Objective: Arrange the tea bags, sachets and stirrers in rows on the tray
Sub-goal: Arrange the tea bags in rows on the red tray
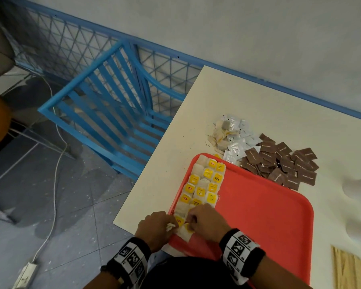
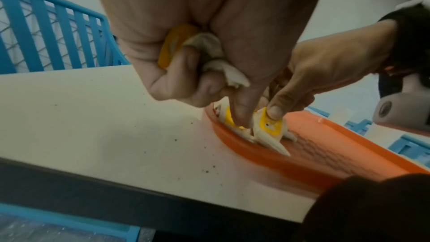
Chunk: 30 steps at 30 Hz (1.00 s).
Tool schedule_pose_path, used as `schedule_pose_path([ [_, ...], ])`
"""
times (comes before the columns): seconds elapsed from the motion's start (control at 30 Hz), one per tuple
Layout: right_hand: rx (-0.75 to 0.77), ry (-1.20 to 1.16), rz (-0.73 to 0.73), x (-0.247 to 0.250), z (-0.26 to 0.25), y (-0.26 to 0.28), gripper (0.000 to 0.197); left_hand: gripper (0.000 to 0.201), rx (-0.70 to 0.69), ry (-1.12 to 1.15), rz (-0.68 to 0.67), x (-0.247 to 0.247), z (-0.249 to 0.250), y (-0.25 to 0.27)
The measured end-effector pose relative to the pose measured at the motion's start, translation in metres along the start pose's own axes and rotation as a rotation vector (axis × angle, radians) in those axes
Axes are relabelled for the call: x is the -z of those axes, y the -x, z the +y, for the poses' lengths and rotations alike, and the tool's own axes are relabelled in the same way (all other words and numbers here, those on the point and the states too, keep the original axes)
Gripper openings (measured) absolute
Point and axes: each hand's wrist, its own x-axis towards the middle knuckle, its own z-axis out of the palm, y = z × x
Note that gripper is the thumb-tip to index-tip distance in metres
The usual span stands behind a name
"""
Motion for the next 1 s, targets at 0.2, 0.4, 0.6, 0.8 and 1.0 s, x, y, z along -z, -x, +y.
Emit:
schedule_pose_path([
  [0.2,-0.004,0.038,-0.020,-0.002,0.000,-0.002,0.011,0.021,-0.038,-0.116,-0.034,0.003,0.006,-0.002],
  [0.4,0.021,0.010,0.101,0.002,0.004,-0.001,0.012,0.020,-0.080,-0.021,0.008,0.007,0.004,0.001],
  [0.6,0.095,0.155,-0.196,0.009,-0.003,0.022,0.029,0.002,-0.106,0.351,0.130,0.016,-0.004,-0.008],
  [0.8,0.080,0.207,-0.236,-0.002,-0.008,0.029,0.044,0.033,-0.024,0.592,0.130,0.029,0.008,-0.008],
  [1.0,0.196,-0.207,0.226,0.051,-0.016,0.043,0.015,0.056,0.291,1.748,-0.259,0.061,0.039,0.003],
])
